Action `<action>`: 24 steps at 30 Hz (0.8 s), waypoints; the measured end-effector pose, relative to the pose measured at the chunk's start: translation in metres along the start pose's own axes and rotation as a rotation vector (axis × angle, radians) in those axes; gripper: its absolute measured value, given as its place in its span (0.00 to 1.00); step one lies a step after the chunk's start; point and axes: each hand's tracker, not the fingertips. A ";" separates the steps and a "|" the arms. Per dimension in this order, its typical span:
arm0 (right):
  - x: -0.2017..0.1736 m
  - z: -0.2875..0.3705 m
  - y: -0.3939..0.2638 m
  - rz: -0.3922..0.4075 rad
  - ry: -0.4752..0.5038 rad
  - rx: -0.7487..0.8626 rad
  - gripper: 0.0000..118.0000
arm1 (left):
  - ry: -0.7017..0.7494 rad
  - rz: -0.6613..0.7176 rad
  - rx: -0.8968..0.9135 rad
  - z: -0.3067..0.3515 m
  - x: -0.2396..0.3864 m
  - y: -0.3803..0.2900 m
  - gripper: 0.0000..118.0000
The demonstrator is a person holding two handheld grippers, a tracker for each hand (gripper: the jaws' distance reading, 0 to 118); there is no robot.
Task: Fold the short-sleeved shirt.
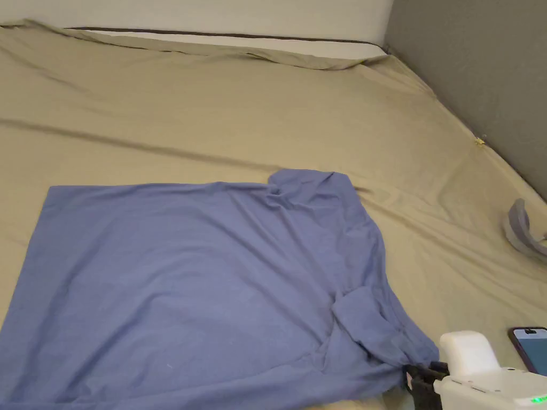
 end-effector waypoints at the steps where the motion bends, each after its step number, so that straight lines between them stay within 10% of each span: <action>1: -0.001 0.013 0.015 -0.010 0.016 0.009 0.11 | 0.004 -0.029 0.029 0.003 0.007 0.014 0.00; 11: 0.009 -0.075 0.147 -0.069 0.044 0.043 0.11 | 0.040 -0.154 0.051 -0.100 0.021 0.142 0.00; 24: 0.013 -0.159 0.167 -0.004 -0.008 -0.081 0.18 | 0.048 -0.097 -0.118 -0.189 0.002 0.142 0.07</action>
